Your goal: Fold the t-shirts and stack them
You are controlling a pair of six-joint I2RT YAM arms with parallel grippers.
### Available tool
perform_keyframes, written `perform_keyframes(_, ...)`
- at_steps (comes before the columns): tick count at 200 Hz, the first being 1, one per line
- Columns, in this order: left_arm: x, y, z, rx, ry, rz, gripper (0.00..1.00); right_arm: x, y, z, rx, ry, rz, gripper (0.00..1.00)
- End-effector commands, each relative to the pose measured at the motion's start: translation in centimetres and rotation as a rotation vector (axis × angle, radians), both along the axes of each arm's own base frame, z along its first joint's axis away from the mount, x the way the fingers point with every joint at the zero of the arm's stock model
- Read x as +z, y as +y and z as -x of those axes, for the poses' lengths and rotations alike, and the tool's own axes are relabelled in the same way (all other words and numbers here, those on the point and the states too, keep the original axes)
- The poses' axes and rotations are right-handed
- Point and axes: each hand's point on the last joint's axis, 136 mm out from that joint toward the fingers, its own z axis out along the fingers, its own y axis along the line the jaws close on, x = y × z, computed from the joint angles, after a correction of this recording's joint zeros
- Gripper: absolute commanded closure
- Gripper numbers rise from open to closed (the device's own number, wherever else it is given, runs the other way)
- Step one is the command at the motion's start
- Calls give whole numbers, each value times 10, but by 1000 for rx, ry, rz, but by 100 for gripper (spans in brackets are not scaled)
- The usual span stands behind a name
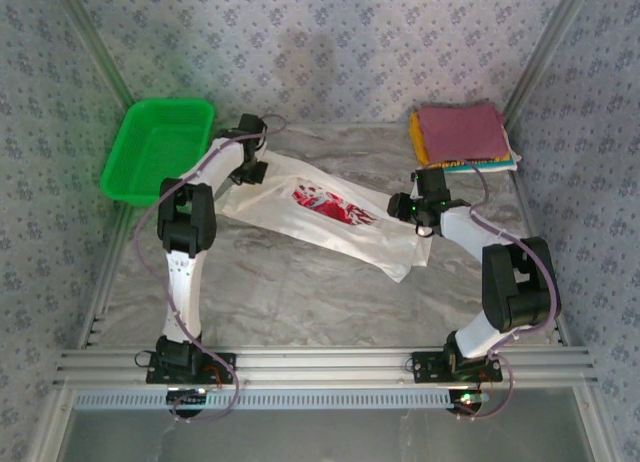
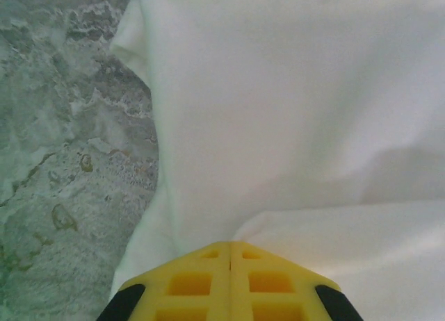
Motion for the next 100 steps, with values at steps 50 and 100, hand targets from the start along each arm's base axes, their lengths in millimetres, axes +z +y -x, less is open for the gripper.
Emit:
perform_keyframes(50, 57, -10, 34, 43, -82, 52, 100, 5, 2, -4, 13, -5, 1, 54)
perform_keyframes(100, 72, -30, 85, 65, -164, 184, 100, 4, -7, -1, -24, 7, 9, 53)
